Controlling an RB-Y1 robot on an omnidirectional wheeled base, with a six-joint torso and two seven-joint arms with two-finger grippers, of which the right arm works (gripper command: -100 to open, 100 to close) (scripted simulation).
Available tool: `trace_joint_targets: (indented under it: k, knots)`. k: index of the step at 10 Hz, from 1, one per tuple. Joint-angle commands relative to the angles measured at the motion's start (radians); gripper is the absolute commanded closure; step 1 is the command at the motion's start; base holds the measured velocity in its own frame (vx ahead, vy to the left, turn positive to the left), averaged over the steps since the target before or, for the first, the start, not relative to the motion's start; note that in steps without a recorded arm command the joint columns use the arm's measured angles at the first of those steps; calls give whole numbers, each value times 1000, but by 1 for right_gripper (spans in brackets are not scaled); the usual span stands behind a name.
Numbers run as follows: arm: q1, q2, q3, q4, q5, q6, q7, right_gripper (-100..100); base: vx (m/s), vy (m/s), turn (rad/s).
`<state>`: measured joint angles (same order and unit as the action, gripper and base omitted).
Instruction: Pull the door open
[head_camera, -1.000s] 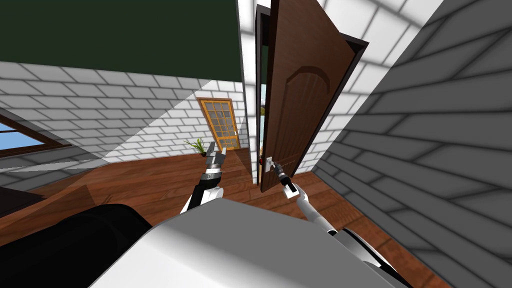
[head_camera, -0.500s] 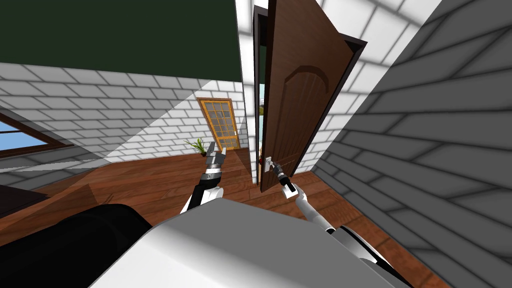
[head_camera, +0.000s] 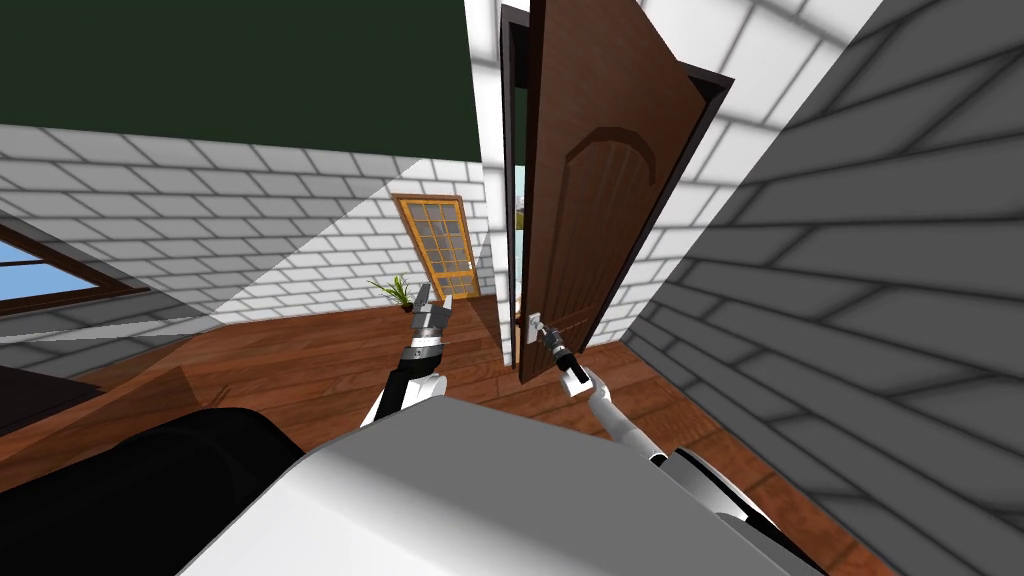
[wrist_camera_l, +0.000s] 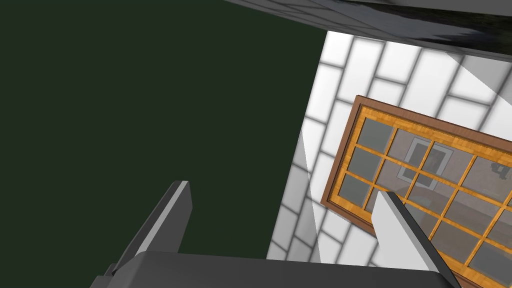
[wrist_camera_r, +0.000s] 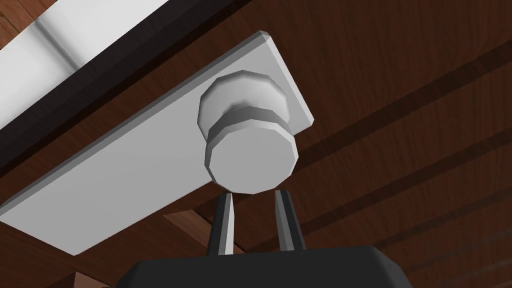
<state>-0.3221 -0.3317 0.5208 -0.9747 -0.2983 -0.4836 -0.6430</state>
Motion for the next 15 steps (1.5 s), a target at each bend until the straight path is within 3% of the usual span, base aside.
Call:
trace_joint_targets:
  k: [1,5,8,10,11,12,15]
  knots:
    - [-17,15,30,6,-8,-16,-39,100,-1,-31,7]
    - [-37,17,78,13,-79,-12,-145,100,-3,-34,11]
    - [-37,17,78,13,-79,-12,-163,100,-3,-14,7]
    - [-51,18,108,17,-124,-9,-229,100,6,-31,-1]
    - [-51,18,108,17,-124,-9,-245,100,-8,-33,39]
    - [-51,-1,117,44,-148,-6,-271,-100,-28,-28,15]
    - [-54,-18,144,28,-194,-8,-341,-100,-58,-30,25]
